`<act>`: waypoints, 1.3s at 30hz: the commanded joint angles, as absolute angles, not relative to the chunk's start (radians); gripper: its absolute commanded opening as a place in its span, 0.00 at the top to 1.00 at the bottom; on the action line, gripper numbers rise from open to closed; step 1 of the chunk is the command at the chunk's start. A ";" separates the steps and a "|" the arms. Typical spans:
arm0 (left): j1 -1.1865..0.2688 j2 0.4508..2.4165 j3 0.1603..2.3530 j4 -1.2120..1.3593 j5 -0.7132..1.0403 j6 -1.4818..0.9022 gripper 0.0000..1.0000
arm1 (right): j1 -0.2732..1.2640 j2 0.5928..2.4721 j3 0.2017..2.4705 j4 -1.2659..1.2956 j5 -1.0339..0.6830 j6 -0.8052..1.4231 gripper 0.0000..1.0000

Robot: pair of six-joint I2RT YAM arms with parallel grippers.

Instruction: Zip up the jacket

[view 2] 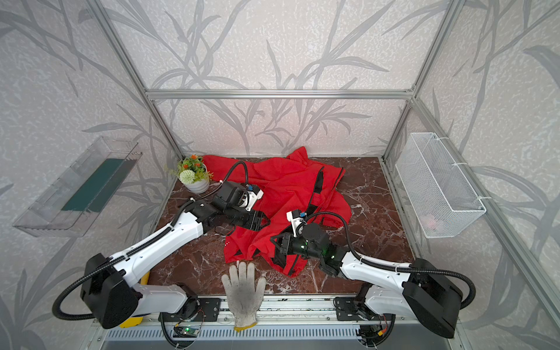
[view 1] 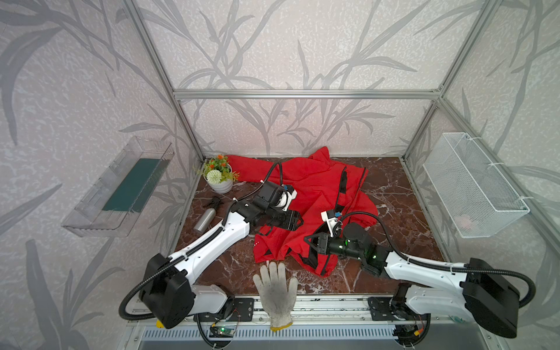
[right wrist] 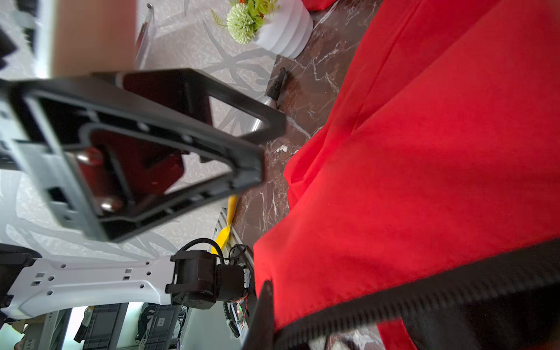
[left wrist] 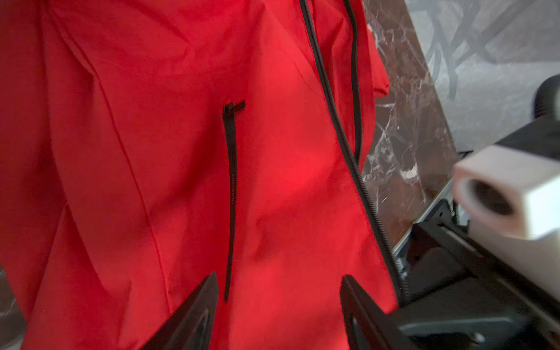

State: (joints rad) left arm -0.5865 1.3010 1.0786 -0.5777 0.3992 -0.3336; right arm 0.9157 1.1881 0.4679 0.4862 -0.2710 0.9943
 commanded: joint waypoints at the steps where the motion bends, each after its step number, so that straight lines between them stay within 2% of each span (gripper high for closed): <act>1: -0.579 1.192 1.100 -0.623 0.319 -0.390 0.31 | 0.923 1.168 0.520 0.455 -0.278 0.965 1.00; 9: -0.579 0.942 0.935 -0.669 0.295 -0.612 0.31 | 0.922 1.166 0.527 0.463 -0.245 0.951 1.00; 14: -0.592 0.791 0.725 -0.510 0.396 -0.870 0.31 | 0.912 1.169 0.547 0.455 -0.231 0.940 1.00; 20: -0.680 0.644 0.656 -0.438 0.329 -1.019 0.29 | 0.895 1.208 0.576 0.496 -0.241 0.951 1.00; 26: -0.752 0.589 0.569 -0.302 0.311 -1.135 0.25 | 0.890 1.251 0.624 0.525 -0.257 0.963 1.00; 29: -0.777 0.579 0.538 -0.219 0.297 -1.184 0.17 | 0.888 1.259 0.639 0.533 -0.258 0.969 1.00; 39: -0.790 0.546 0.498 -0.076 0.262 -1.271 0.09 | 0.884 1.253 0.652 0.594 -0.274 1.017 1.00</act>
State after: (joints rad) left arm -0.7864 0.5617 0.5247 -0.1852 0.2878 -1.2095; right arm 0.8879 1.2583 0.6144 0.5209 -0.2558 0.9966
